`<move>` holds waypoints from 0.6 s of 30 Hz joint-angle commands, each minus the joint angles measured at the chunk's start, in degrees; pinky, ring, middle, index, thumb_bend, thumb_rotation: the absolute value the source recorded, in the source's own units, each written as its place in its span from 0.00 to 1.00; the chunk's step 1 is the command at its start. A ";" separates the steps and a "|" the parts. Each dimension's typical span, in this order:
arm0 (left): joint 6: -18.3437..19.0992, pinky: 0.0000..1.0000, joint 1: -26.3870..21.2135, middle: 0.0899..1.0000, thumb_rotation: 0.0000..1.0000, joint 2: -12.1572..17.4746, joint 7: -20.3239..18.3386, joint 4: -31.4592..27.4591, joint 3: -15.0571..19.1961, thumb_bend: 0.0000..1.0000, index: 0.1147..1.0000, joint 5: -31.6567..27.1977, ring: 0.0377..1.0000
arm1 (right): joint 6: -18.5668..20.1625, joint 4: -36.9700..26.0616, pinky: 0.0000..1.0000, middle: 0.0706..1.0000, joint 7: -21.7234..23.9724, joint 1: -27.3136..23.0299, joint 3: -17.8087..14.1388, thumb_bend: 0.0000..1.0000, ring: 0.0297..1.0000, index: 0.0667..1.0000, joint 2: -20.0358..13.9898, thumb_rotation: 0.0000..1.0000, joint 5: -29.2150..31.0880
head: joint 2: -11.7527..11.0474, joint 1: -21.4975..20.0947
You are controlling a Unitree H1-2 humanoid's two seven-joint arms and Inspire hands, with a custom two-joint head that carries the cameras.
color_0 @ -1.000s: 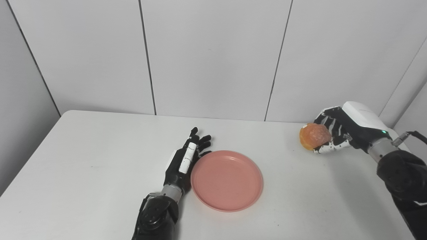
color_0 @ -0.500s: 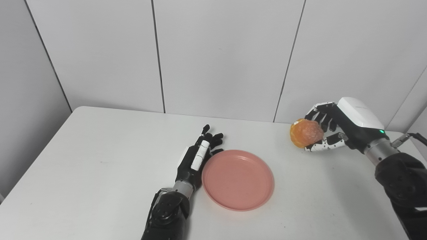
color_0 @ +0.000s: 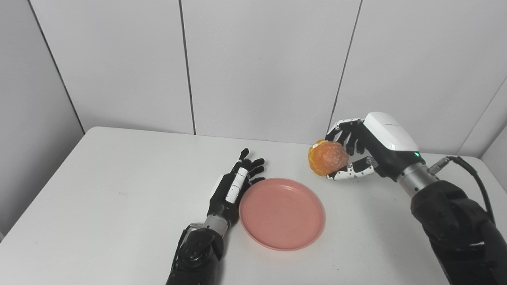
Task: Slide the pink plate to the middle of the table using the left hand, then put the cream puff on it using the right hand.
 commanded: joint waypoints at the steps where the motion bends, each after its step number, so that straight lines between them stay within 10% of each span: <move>1: 3.29 0.80 2.65 0.85 0.82 0.36 0.53 1.70 0.16 0.91 0.99 0.10 0.88 | -1.33 0.16 0.31 0.39 -0.95 -3.05 0.46 0.53 0.35 0.48 0.72 0.00 -0.74 | 0.15 -0.08; 18: 5.40 0.75 3.49 0.86 0.83 1.37 0.06 -1.02 0.71 0.91 1.00 -0.60 0.87 | -2.12 9.38 0.31 0.40 0.53 -4.62 7.06 0.53 0.36 0.47 6.48 0.00 -4.22 | 1.07 -1.18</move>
